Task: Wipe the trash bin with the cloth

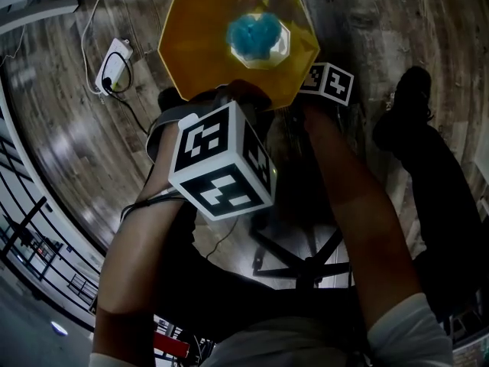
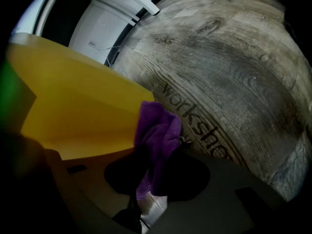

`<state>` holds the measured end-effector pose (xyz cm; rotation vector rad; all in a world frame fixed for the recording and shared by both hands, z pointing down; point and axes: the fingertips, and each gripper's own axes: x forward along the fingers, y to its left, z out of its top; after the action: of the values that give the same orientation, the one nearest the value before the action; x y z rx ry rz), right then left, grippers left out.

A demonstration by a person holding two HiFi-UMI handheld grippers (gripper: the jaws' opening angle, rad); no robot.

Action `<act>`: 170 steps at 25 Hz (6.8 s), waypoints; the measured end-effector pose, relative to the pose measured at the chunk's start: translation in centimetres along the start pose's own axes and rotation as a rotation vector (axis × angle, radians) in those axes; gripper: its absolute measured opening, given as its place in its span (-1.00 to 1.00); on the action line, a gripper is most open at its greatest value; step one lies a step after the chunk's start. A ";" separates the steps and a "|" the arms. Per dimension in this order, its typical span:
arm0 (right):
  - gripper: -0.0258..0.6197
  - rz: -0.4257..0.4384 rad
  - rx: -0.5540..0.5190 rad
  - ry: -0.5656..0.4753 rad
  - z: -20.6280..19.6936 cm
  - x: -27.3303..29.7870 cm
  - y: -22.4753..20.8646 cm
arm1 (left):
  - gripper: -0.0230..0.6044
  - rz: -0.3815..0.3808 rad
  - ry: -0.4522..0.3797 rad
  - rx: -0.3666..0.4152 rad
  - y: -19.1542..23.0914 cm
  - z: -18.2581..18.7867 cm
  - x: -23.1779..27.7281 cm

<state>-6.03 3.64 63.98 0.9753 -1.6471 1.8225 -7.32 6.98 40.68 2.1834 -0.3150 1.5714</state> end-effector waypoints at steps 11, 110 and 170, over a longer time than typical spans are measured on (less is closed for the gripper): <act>-0.57 -0.002 -0.062 -0.011 -0.8 -2.3 -0.4 | -0.61 0.018 -0.068 0.020 0.7 -0.6 -1.0; -0.57 0.240 -0.190 -0.031 -2.7 -14.2 9.9 | -0.76 -0.132 0.025 -0.064 -0.7 -2.4 0.4; -0.57 0.046 -0.125 -0.053 0.5 -7.9 2.1 | -0.70 -0.045 -0.157 -0.285 2.0 3.7 -0.2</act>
<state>-2.62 3.64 56.54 0.9462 -1.8053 1.7134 -5.13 3.44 39.92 2.0772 -0.5013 1.2473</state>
